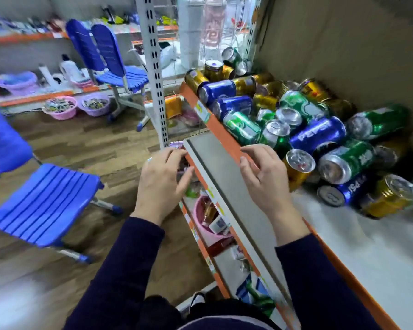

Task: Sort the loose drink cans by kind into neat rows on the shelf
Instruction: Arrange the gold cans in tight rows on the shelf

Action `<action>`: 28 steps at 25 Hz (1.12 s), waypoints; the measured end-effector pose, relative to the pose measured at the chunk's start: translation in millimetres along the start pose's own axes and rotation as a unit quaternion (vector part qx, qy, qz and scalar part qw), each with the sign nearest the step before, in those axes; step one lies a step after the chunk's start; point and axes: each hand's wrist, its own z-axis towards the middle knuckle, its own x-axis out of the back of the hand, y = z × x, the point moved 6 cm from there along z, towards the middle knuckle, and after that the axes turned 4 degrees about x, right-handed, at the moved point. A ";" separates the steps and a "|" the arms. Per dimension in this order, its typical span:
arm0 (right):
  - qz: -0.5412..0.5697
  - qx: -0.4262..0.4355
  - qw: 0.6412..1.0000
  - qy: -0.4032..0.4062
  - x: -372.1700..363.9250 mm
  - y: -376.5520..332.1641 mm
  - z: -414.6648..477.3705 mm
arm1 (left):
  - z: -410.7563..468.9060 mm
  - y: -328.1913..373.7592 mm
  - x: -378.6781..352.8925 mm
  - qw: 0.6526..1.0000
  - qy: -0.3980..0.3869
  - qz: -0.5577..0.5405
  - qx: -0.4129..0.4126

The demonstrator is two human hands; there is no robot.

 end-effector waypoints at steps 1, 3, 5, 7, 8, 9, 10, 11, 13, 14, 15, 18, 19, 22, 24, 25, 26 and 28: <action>-0.004 0.002 1.000 -0.001 -9.6 3.2 17.1 | 18.3 -8.9 -3.6 1.000 -0.001 0.003 -0.002; -0.011 0.004 1.000 0.001 -29.0 9.8 46.8 | 54.5 -26.1 -12.3 1.000 -0.002 0.001 -0.007; -0.013 0.005 1.000 0.010 -45.5 19.1 72.9 | 88.8 -41.0 -25.8 1.000 -0.007 -0.004 -0.018; -0.031 -0.002 0.999 0.017 -63.7 30.3 101.0 | 123.4 -57.0 -42.6 0.999 -0.025 -0.015 -0.027; -0.045 -0.009 0.999 0.022 -74.5 36.5 118.4 | 143.5 -66.8 -50.6 0.999 -0.037 -0.024 -0.031; -0.057 -0.019 0.998 0.028 -85.4 42.6 136.9 | 163.8 -77.4 -58.3 0.998 -0.048 -0.030 -0.037; -0.065 -0.029 0.997 0.036 -95.4 47.6 156.2 | 184.6 -87.6 -64.6 0.997 -0.058 -0.029 -0.049; -0.073 -0.040 0.996 0.045 -104.9 52.2 176.1 | 206.7 -97.2 -70.1 0.995 -0.069 -0.021 -0.067; -0.091 -0.063 0.992 0.054 -124.4 61.5 213.8 | 248.0 -116.5 -81.0 0.990 -0.105 -0.011 -0.098; -0.101 -0.076 0.991 0.052 -133.6 66.3 230.0 | 263.9 -124.1 -84.8 0.986 -0.121 -0.017 -0.109; -0.109 -0.092 0.989 0.049 -142.4 72.0 244.7 | 277.4 -130.3 -88.3 0.983 -0.138 -0.028 -0.119; -0.112 -0.166 0.980 0.019 -171.7 95.5 289.9 | 316.4 -145.3 -99.0 0.972 -0.168 -0.058 -0.152; -0.115 -0.176 0.978 0.003 -180.7 104.1 303.4 | 325.5 -146.9 -101.4 0.969 -0.169 -0.073 -0.163; -0.145 -0.211 0.966 -0.035 -202.0 129.9 336.8 | 342.0 -146.0 -107.2 0.959 -0.174 -0.122 -0.185; -0.166 -0.263 0.949 -0.058 -213.4 145.3 349.7 | 348.8 -146.8 -112.1 0.957 -0.170 -0.141 -0.190; -0.170 -0.279 0.943 -0.064 -217.8 150.5 353.3 | 351.8 -147.7 -114.6 0.956 -0.165 -0.148 -0.190; -0.168 -0.286 0.941 -0.063 -219.5 152.6 354.7 | 353.8 -147.2 -116.4 0.956 -0.161 -0.154 -0.190; -0.136 -0.286 0.948 -0.031 -213.0 151.4 352.6 | 357.4 -141.8 -118.4 0.956 -0.148 -0.158 -0.199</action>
